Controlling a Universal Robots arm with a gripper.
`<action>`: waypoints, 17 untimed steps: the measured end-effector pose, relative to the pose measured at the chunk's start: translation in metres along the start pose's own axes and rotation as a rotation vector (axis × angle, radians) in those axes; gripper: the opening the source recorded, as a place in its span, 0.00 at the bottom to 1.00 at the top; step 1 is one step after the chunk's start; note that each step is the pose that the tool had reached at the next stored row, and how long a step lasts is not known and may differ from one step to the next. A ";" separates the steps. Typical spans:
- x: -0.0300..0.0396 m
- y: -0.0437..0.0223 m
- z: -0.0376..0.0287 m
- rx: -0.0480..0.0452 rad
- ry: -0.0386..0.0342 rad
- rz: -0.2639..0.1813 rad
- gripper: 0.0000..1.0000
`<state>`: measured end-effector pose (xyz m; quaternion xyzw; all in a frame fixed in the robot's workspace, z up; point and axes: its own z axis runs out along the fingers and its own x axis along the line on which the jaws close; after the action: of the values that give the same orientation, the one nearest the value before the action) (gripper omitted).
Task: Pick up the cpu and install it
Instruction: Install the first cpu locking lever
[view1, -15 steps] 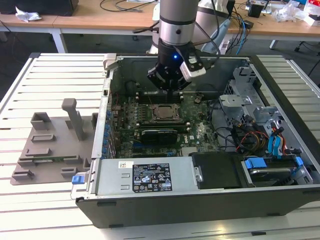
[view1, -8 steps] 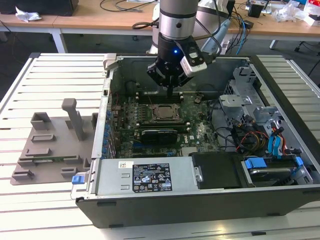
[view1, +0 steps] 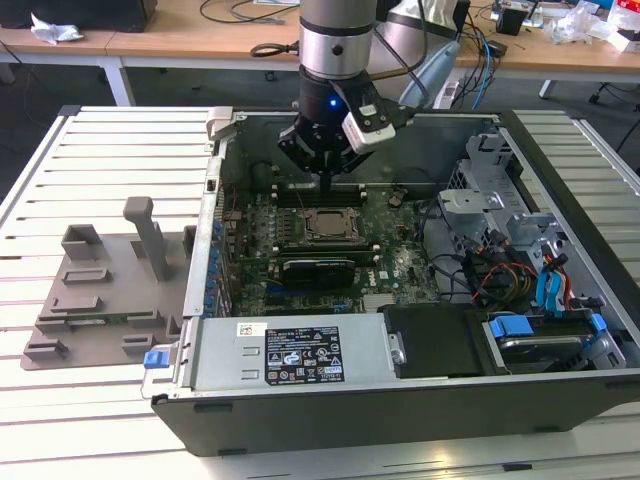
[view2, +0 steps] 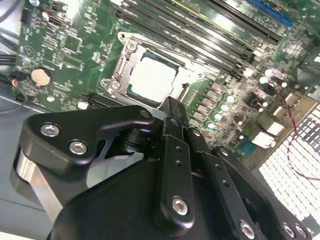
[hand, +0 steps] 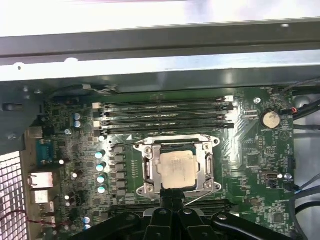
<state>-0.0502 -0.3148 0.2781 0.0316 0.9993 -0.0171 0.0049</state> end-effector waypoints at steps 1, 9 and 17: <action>0.0025 -0.0001 0.0000 0.0000 0.0000 0.000 0.11; 0.0184 -0.0009 0.0001 0.0000 0.0000 0.000 0.11; 0.0370 0.0032 0.0004 0.0000 0.0000 0.000 0.11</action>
<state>-0.0870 -0.3093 0.2772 0.0316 0.9993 -0.0171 0.0049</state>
